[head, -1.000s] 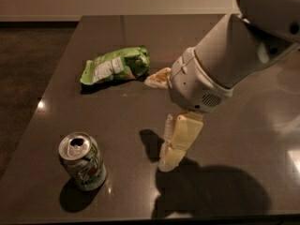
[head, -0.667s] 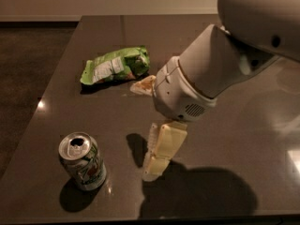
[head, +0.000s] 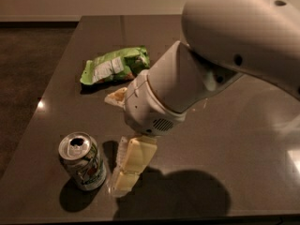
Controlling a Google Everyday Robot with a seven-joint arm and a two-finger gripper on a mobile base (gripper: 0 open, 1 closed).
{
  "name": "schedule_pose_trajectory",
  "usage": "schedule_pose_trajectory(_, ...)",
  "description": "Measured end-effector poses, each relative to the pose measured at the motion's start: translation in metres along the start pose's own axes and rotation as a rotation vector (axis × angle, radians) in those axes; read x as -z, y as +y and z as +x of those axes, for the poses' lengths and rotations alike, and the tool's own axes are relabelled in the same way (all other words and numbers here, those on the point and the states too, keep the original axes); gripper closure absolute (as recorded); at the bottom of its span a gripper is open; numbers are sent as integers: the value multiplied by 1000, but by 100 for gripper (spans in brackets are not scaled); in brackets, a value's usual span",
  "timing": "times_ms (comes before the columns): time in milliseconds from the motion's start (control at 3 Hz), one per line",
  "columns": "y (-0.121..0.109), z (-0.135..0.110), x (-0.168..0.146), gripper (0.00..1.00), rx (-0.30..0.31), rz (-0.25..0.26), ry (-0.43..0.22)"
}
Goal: Pick 7up can
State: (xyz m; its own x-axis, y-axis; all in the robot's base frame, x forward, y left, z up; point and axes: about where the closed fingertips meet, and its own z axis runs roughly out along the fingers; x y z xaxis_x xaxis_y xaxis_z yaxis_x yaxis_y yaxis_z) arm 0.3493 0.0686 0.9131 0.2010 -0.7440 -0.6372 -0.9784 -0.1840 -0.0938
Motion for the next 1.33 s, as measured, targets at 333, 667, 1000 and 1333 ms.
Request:
schedule_pose_trajectory(333, 7, -13, -16, 0, 8, -29, -26)
schedule_pose_trajectory(667, 12, -23, -27, 0, 18, -46, -51)
schedule_pose_trajectory(1000, 16, -32, -39, 0, 33, -61, -68)
schedule_pose_trajectory(1333, 16, -36, -46, 16, 39, -74, -76)
